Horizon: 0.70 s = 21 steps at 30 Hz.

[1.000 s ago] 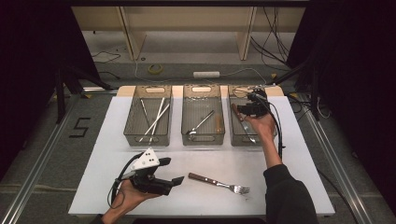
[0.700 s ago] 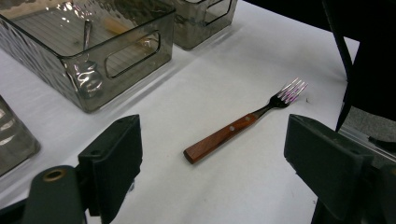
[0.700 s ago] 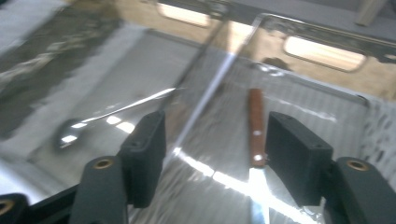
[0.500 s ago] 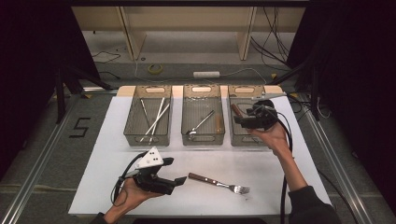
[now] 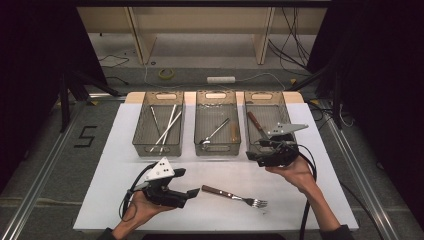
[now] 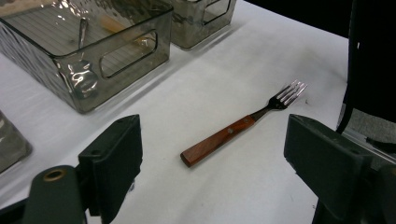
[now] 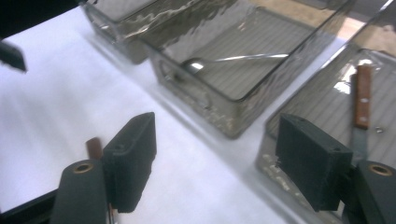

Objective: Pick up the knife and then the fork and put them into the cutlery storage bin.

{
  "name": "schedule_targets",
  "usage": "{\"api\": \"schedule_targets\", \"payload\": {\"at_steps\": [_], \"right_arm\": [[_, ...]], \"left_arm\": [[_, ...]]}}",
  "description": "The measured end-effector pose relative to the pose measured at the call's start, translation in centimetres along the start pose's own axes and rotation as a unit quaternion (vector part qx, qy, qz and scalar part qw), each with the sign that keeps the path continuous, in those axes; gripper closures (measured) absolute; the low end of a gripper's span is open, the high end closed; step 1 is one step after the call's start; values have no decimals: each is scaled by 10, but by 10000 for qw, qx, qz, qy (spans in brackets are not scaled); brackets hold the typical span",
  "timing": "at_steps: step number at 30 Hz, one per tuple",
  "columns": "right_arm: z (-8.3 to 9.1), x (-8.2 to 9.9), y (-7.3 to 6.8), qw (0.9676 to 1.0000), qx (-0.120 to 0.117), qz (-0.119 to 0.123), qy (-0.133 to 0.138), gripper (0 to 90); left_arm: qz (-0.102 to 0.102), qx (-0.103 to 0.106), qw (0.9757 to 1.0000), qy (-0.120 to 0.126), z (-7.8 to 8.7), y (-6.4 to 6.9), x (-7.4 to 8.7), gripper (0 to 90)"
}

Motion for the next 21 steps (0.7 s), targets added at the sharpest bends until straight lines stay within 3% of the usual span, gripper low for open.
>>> {"api": "schedule_targets", "payload": {"at_steps": [11, 21], "right_arm": [[-10, 11, -31, 9977, -324, 364, -474, 303], [-24, 23, -53, 9892, -553, 802, -1096, 304]], "left_arm": [[21, -25, 9999, 138, 5, 0, 0, 188], [51, -102, 9996, 249, 10, -4, -1, 188]]}}
Point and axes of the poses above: each handheld gripper's, and its own axes: z roughly backward along the jaws, x roughly out of its underside, y roughly to its right, the point moved 8 cm from there along -z, roughly forward along the jaws, and after that the axes turned 2 degrees about -y, right-handed, at the moved point
